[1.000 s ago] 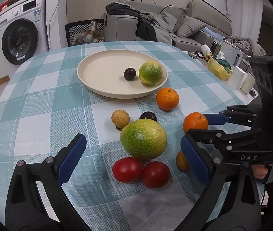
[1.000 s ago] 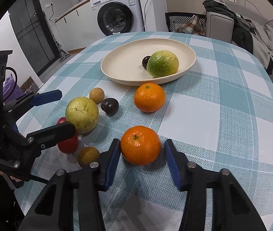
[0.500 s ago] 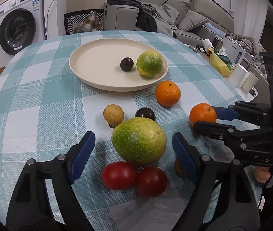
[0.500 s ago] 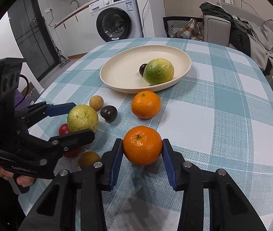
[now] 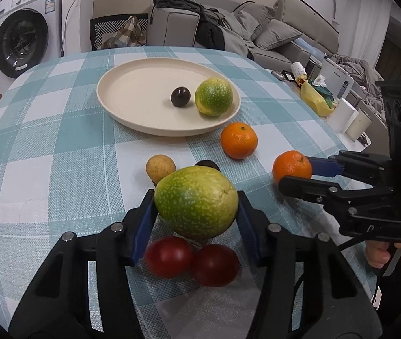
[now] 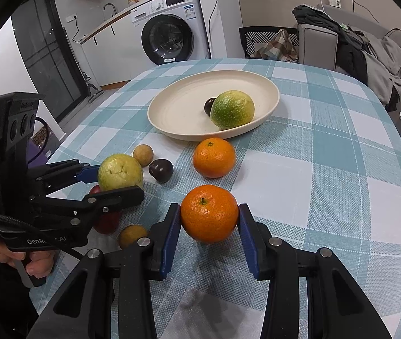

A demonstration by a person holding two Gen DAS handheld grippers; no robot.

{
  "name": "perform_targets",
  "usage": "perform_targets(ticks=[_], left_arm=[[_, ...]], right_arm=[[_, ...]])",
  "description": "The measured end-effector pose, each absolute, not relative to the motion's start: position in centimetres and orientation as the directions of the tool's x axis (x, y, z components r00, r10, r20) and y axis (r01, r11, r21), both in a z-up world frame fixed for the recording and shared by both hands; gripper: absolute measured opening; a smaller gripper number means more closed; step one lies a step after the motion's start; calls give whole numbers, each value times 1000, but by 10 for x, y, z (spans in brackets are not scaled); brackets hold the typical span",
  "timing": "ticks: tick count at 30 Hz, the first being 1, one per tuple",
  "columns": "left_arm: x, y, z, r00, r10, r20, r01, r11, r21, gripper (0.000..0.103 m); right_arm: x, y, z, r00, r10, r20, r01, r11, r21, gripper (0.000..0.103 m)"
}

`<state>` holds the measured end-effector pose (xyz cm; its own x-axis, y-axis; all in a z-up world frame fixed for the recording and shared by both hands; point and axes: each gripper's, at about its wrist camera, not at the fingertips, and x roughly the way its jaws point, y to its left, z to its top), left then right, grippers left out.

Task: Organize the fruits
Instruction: 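Lift and carry the green fruit in the left tool and the orange in the right tool to the plate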

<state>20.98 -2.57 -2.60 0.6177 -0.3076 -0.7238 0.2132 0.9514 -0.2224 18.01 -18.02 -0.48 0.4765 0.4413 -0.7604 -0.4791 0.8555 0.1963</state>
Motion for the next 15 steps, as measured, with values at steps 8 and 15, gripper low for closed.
perform_targets(ticks=[8,15], left_arm=[[205,-18,-6,668,-302,-680,210,953,-216,51],[215,-6,7,694,-286,-660,186,958,-219,52]], right_arm=[[179,-184,6,510,463,-725,-476,854,210,42],[185,-182,16,531,477,-701,-476,852,219,42]])
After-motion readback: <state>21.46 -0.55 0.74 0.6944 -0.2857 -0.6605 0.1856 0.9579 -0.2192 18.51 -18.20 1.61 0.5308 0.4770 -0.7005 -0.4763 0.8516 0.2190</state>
